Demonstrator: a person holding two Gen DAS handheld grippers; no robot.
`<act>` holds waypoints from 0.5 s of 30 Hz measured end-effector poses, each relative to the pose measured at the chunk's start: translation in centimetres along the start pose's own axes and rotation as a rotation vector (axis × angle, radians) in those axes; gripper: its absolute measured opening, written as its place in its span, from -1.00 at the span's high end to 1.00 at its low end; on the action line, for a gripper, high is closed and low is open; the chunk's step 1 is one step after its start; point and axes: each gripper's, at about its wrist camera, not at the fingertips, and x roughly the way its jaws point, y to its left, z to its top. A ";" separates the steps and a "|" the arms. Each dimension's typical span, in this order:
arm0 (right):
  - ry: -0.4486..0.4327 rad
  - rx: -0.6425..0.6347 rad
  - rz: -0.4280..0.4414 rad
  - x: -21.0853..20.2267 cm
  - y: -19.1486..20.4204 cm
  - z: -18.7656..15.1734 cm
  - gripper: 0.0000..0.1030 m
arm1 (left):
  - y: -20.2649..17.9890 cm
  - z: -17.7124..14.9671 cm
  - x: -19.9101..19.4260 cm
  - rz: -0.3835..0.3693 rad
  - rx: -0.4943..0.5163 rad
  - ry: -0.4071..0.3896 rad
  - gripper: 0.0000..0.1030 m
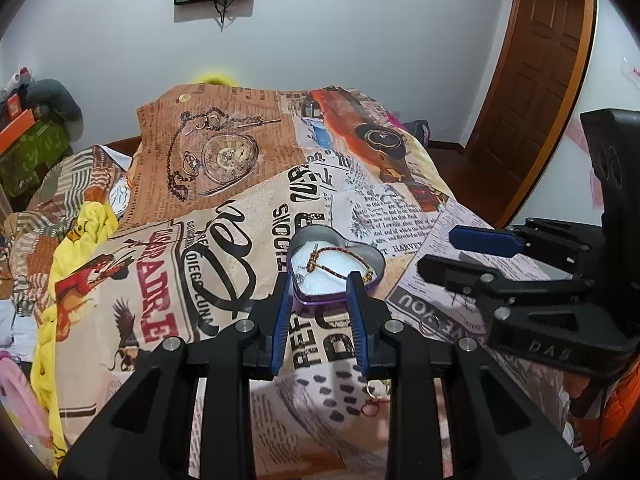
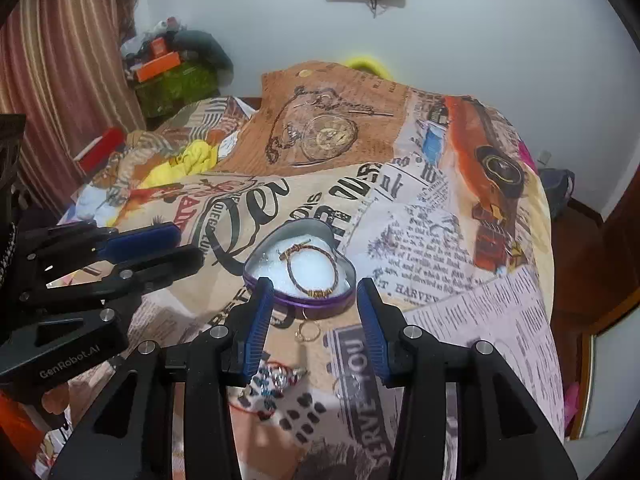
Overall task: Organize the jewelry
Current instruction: 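Open both tools and withdraw them toward the remaining jewelry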
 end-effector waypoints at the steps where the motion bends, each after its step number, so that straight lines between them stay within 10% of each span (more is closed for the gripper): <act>1: -0.002 0.008 0.001 -0.3 -0.2 -0.2 0.24 | -0.2 -0.2 -0.1 0.002 0.005 0.001 0.47; 15: 0.013 0.083 -0.014 -2.4 -1.2 -4.4 0.23 | -1.3 -4.6 1.7 -0.020 0.024 0.121 0.39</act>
